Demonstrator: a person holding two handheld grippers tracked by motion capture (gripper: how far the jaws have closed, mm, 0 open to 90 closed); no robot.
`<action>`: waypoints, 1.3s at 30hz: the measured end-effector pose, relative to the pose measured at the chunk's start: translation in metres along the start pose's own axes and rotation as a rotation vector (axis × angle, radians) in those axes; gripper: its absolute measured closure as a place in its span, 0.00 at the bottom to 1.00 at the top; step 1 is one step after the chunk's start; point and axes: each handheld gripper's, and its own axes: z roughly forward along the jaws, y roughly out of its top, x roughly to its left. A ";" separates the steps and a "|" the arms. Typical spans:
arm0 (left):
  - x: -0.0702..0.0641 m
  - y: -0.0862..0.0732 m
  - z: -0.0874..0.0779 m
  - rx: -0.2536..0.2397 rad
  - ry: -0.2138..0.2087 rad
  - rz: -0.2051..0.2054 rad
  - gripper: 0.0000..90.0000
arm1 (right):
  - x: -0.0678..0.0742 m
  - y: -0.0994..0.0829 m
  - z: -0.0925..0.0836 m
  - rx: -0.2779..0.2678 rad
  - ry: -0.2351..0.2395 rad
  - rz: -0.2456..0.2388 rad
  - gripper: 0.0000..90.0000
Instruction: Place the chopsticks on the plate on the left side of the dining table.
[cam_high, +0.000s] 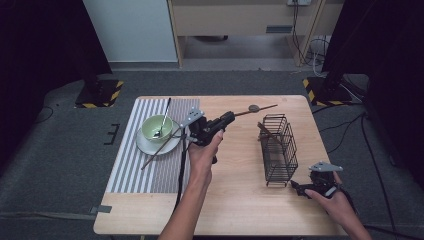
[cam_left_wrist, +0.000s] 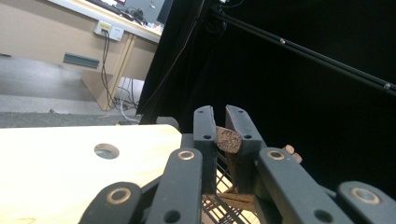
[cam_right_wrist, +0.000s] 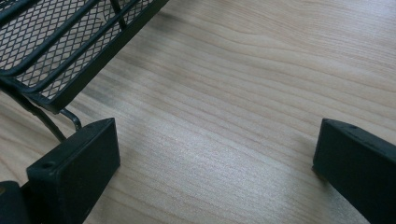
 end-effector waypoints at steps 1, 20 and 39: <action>0.001 0.001 -0.001 -0.002 0.006 0.002 0.92 | 0.000 0.000 0.000 0.000 0.000 0.000 0.01; 0.018 0.005 -0.027 -0.031 0.108 0.032 0.92 | 0.000 0.000 0.000 0.000 0.000 0.000 0.01; 0.031 -0.007 -0.067 -0.018 0.188 0.037 0.92 | 0.000 0.000 0.000 0.000 -0.001 0.001 0.01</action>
